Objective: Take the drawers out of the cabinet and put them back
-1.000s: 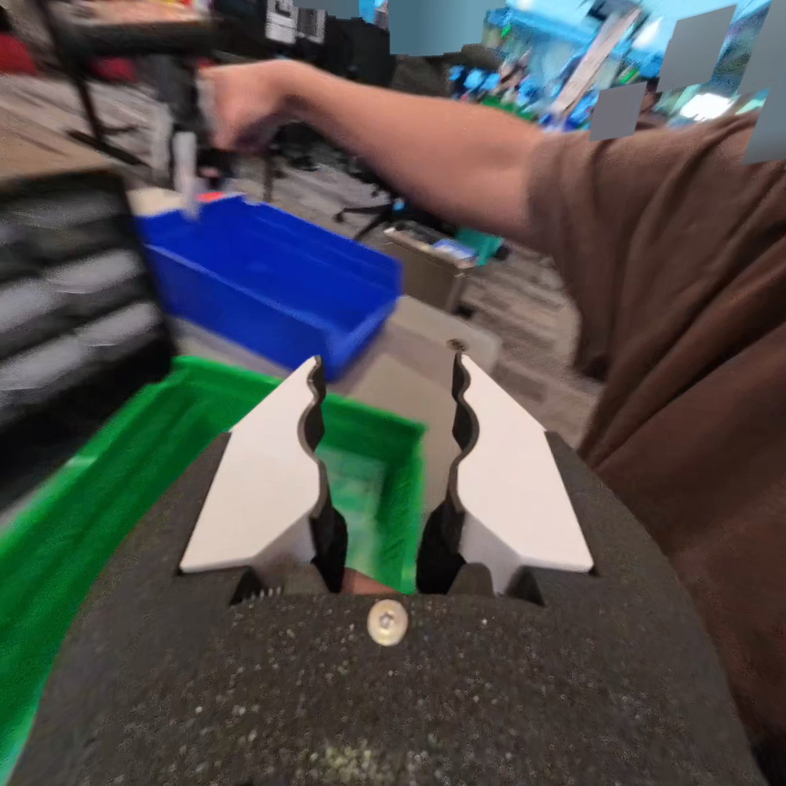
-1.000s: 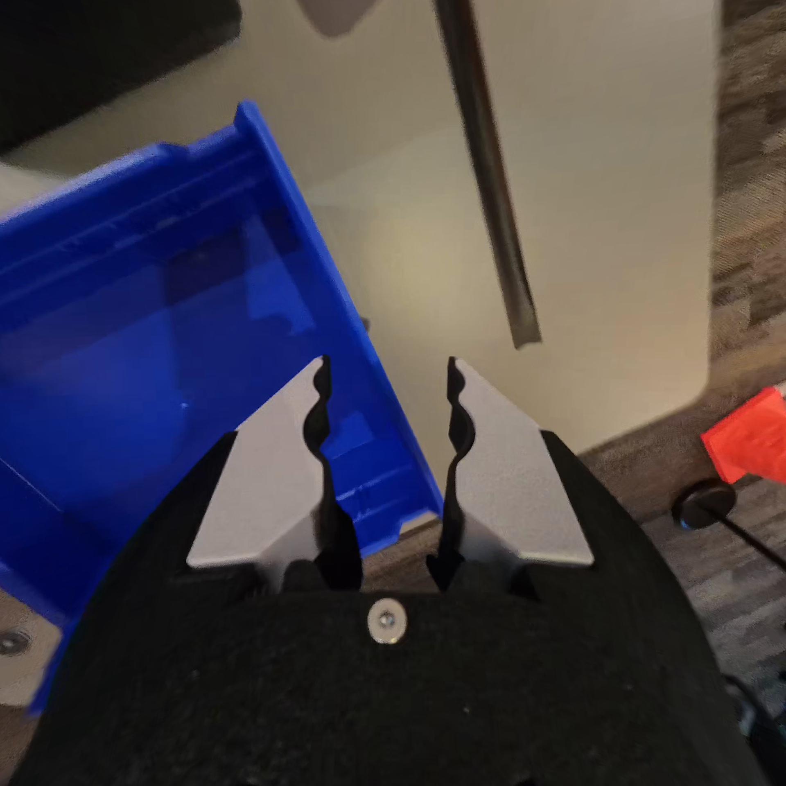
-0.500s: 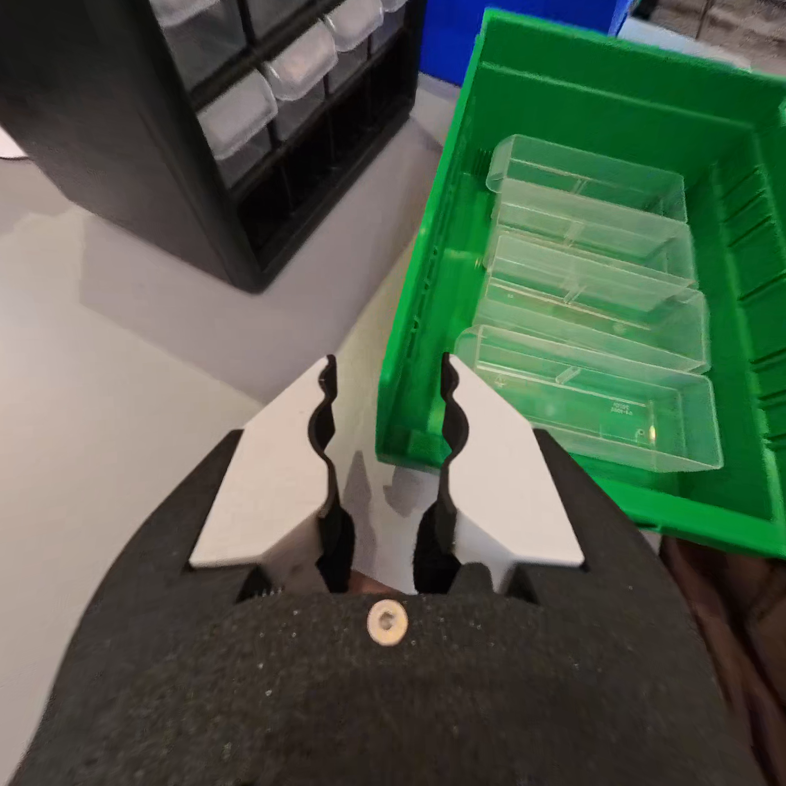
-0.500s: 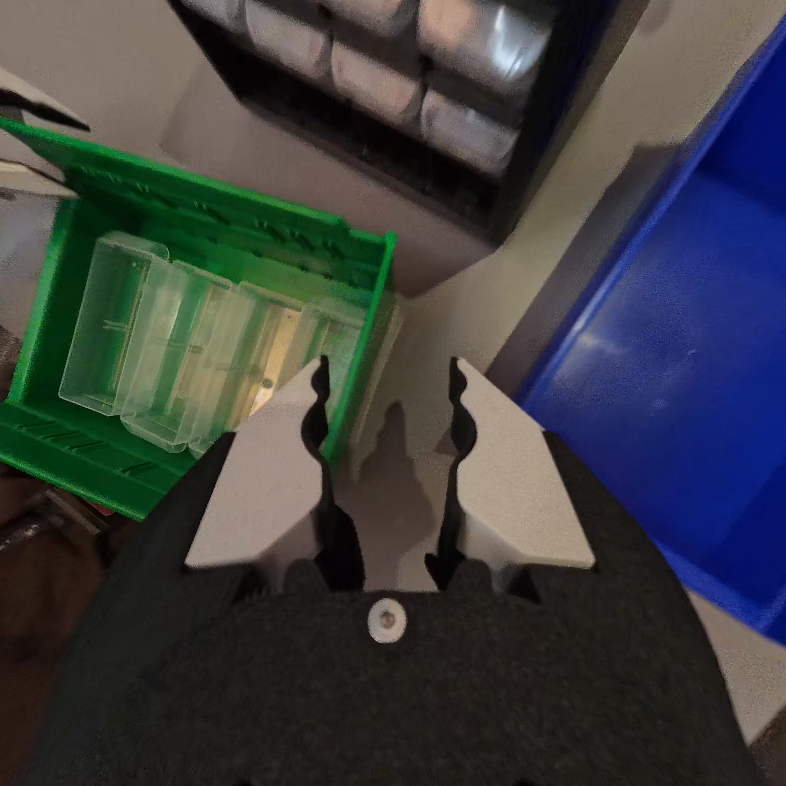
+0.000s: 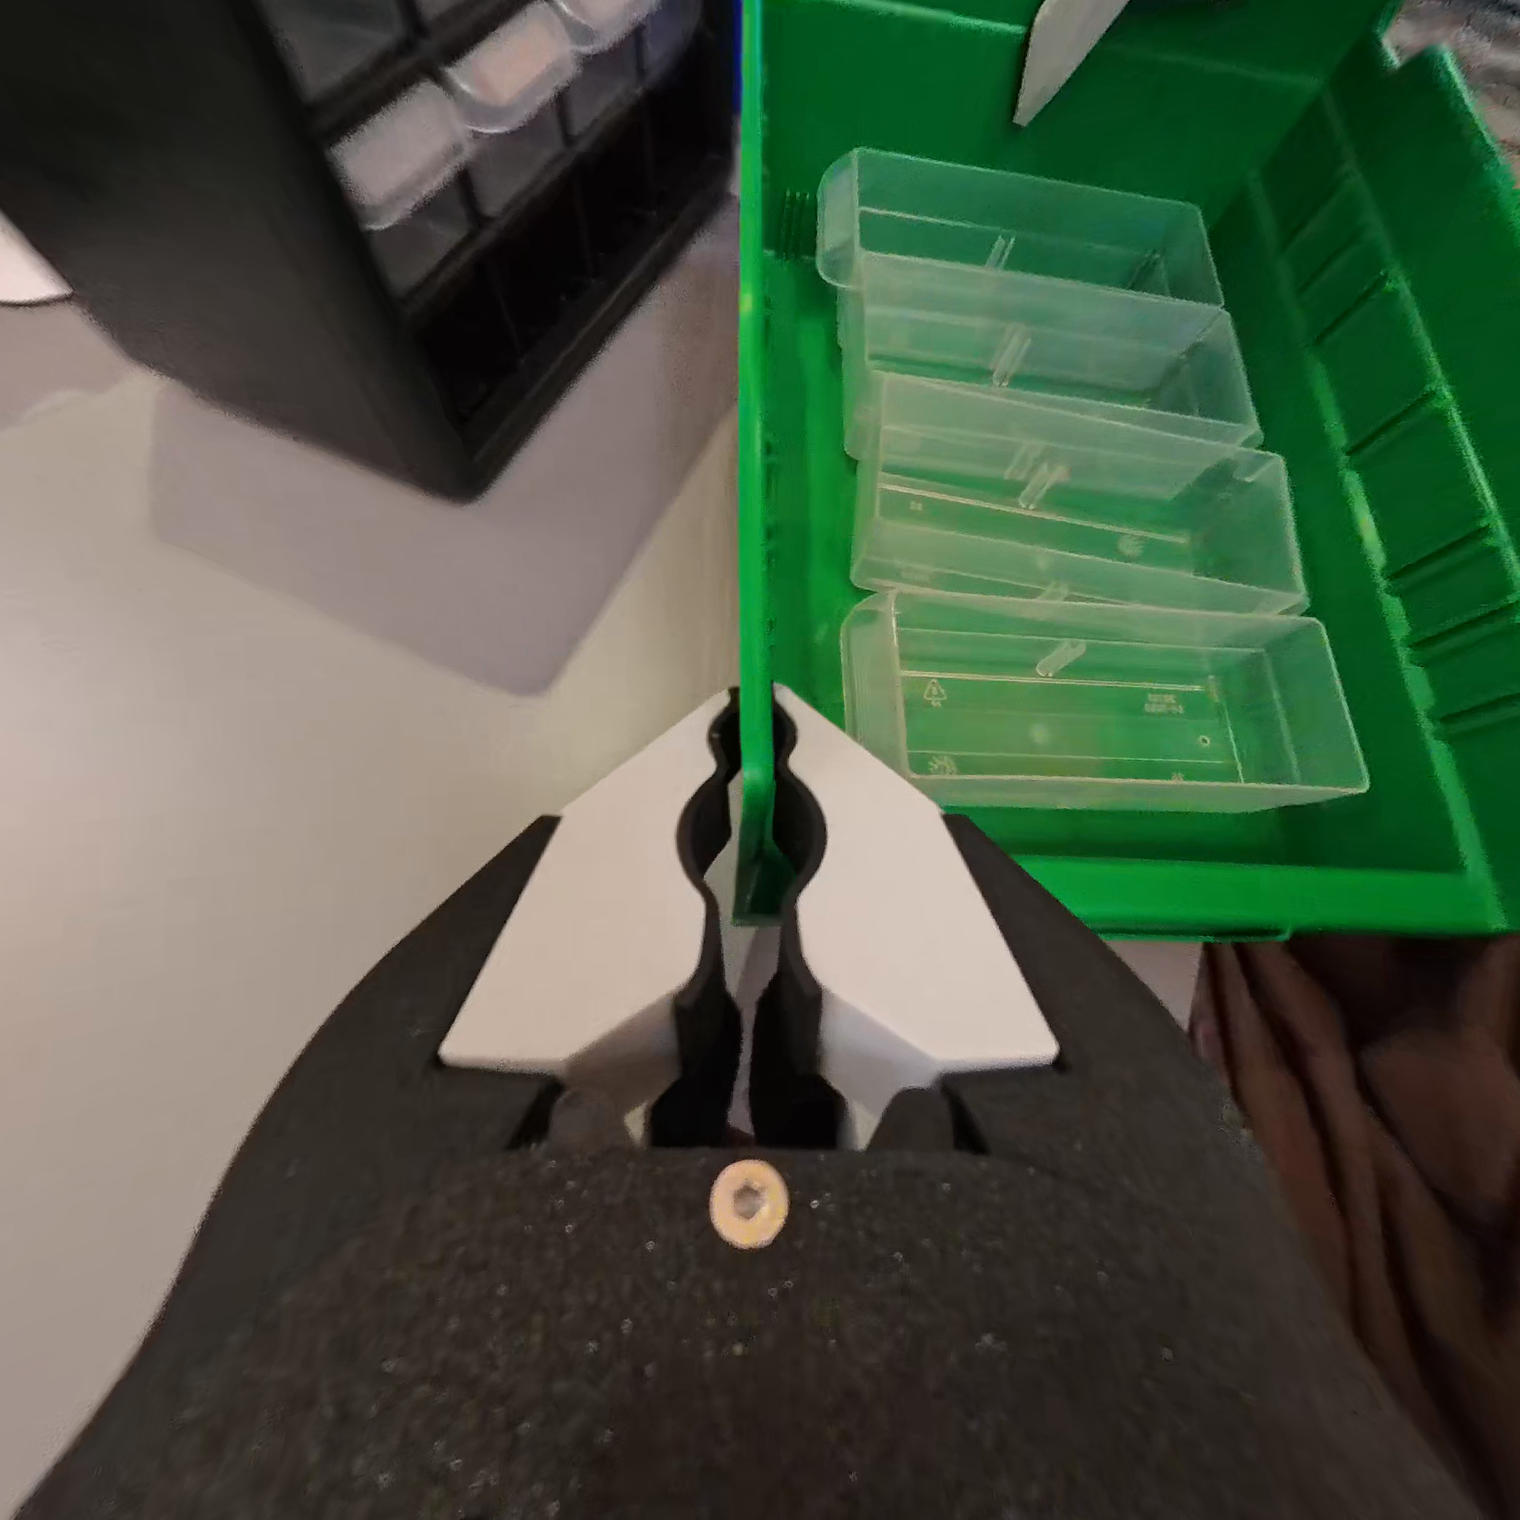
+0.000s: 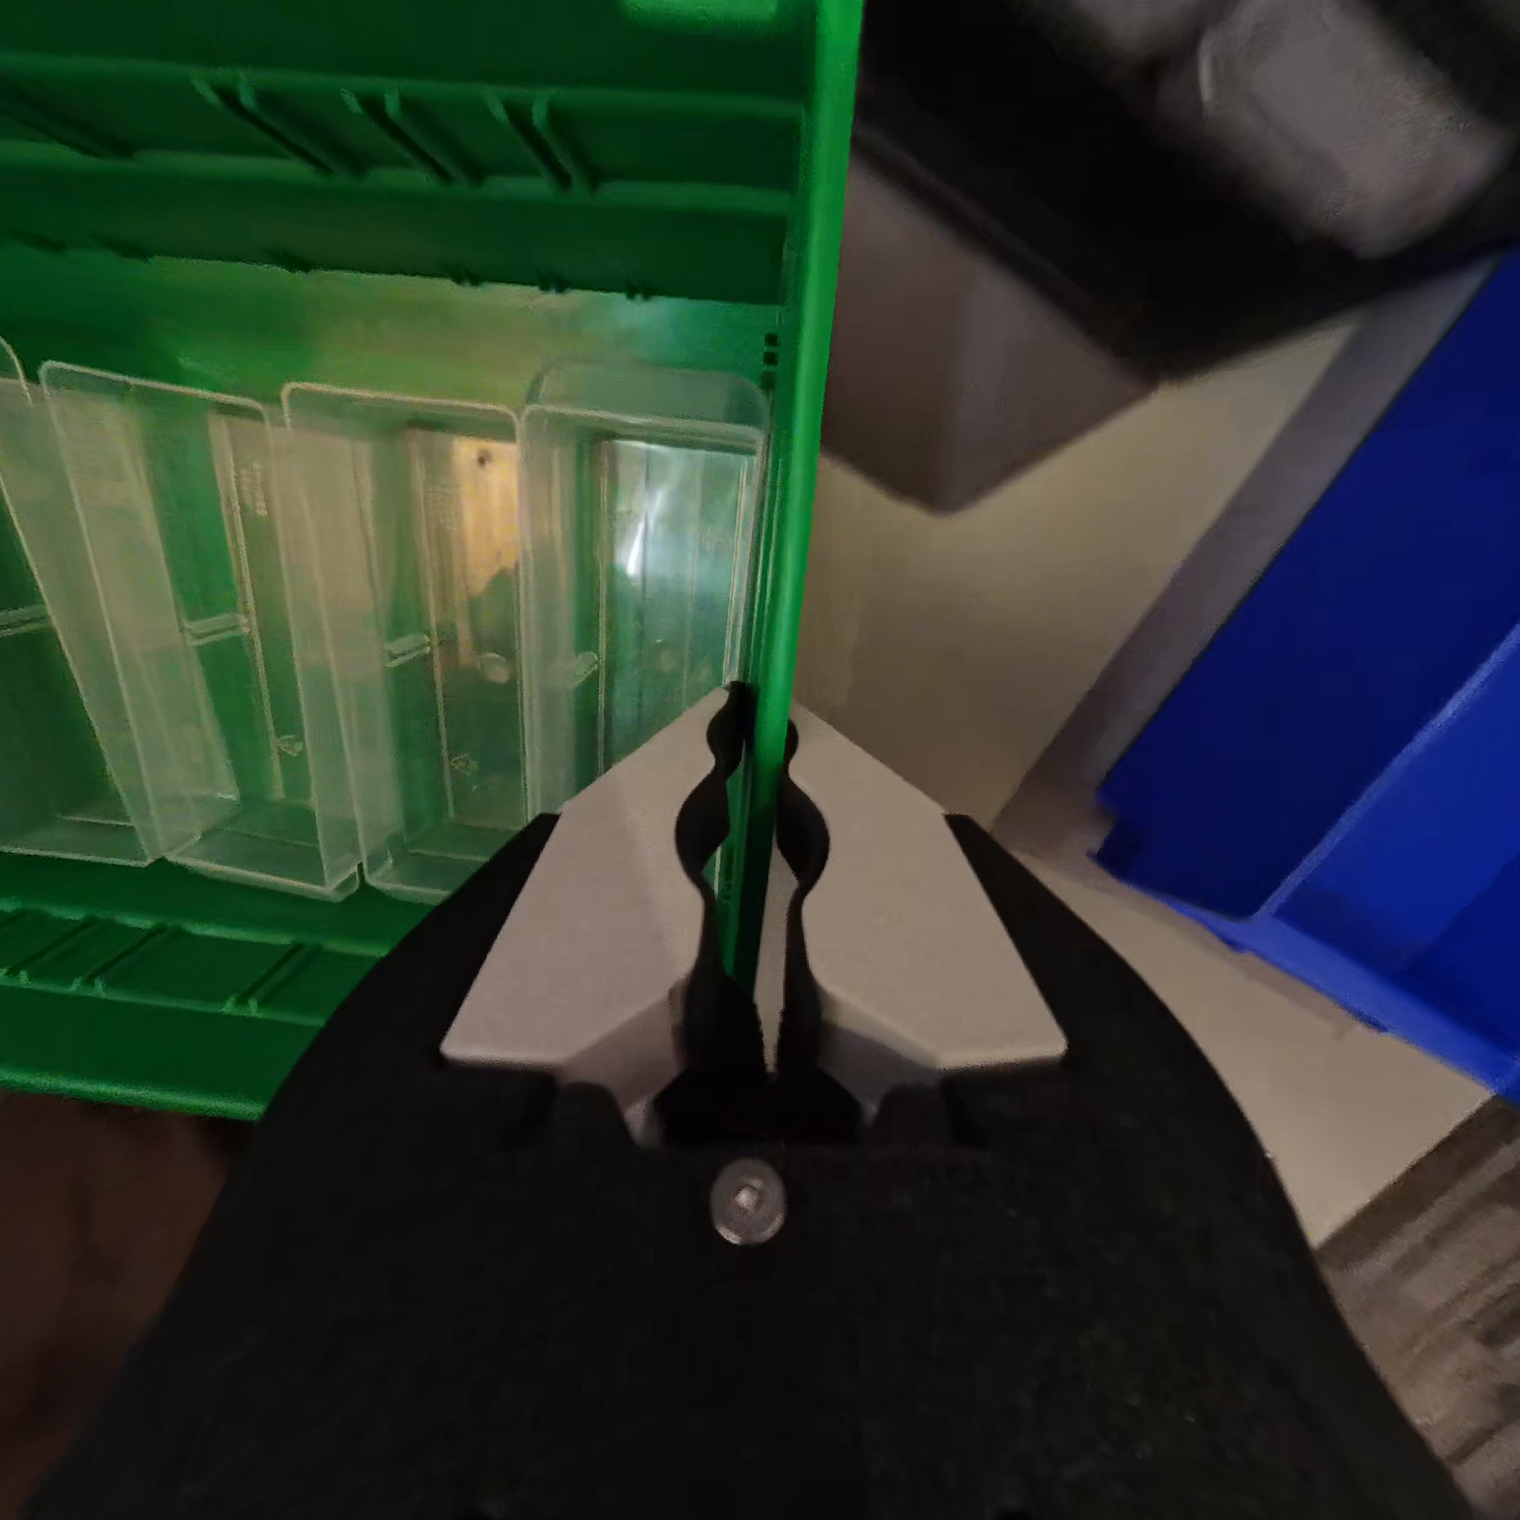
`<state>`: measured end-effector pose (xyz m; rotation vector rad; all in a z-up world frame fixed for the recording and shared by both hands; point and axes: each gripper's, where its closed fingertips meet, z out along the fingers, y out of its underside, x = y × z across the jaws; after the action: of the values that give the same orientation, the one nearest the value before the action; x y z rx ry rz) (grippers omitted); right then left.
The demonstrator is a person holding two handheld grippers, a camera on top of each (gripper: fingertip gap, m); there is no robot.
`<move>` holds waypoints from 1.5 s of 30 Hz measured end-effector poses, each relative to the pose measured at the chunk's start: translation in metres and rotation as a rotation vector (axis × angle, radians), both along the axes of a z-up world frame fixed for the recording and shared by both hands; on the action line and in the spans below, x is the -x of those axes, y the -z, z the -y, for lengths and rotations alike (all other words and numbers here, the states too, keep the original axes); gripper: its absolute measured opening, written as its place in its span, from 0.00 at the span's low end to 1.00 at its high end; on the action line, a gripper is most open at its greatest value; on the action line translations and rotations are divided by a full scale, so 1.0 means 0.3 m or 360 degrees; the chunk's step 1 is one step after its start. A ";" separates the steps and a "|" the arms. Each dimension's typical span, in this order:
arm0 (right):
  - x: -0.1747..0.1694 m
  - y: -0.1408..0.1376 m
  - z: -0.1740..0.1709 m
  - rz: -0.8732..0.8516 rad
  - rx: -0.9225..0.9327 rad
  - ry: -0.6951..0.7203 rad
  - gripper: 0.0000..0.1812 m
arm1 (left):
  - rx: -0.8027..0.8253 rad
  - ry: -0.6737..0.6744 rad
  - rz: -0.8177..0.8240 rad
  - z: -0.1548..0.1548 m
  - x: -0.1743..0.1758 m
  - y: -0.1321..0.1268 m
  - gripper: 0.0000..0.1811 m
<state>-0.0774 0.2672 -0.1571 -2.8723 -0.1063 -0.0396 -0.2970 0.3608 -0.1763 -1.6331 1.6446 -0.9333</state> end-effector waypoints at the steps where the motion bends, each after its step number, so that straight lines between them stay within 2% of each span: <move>1: 0.035 -0.038 -0.043 0.0056 -0.0014 -0.0075 0.02 | -0.0012 -0.0061 0.0047 -0.022 0.043 -0.023 0.00; 6: 0.255 -0.247 -0.344 0.0306 -0.0113 -0.0476 0.02 | -0.0077 -0.0417 0.0237 -0.158 0.292 -0.136 0.00; 8: 0.361 -0.299 -0.447 0.0335 -0.0093 -0.0649 0.02 | -0.0080 -0.0558 0.0282 -0.199 0.402 -0.174 0.00; 14: 0.663 -0.313 -0.678 0.0268 0.0063 -0.1017 0.02 | -0.0126 -0.0868 0.0274 -0.242 0.719 -0.228 0.01; 16: 0.740 -0.325 -0.761 0.0356 0.0056 -0.1177 0.03 | -0.0110 -0.0980 0.0262 -0.259 0.788 -0.229 0.00; 18: 0.792 -0.318 -0.872 0.0326 0.0071 -0.1268 0.02 | -0.0084 -0.1112 0.0262 -0.287 0.826 -0.224 0.00; 21: 0.812 -0.247 -1.054 0.0227 0.0118 -0.1403 0.01 | -0.0046 -0.1286 0.0246 -0.344 0.810 -0.193 0.01; 25: 0.741 -0.095 -1.195 0.0156 0.0328 -0.1464 0.01 | -0.0005 -0.1463 0.0137 -0.428 0.718 -0.113 0.01; 31: 0.585 0.033 -1.278 0.0257 0.0663 -0.1560 0.01 | 0.0022 -0.1583 0.0012 -0.501 0.565 -0.001 0.01; 38: 0.540 0.112 -1.402 0.0425 0.0680 -0.1637 0.04 | -0.0021 -0.1621 -0.0088 -0.534 0.456 0.053 0.01; 40: 0.538 0.109 -1.419 0.0449 0.0658 -0.1521 0.06 | -0.0001 -0.1636 -0.0070 -0.548 0.453 0.060 0.01; 42: 0.554 0.077 -1.430 0.0405 0.0579 -0.1484 0.14 | 0.0031 -0.1647 -0.0048 -0.562 0.451 0.060 0.01; 45: 0.582 -0.096 -1.429 0.0359 0.0312 -0.1549 0.17 | 0.0054 -0.1669 -0.0020 -0.573 0.450 0.059 0.01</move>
<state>-0.2522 0.6958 -0.1283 -2.6543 -1.5740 -0.1653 -0.4321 0.5326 -0.1940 -2.1300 0.5624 -0.3854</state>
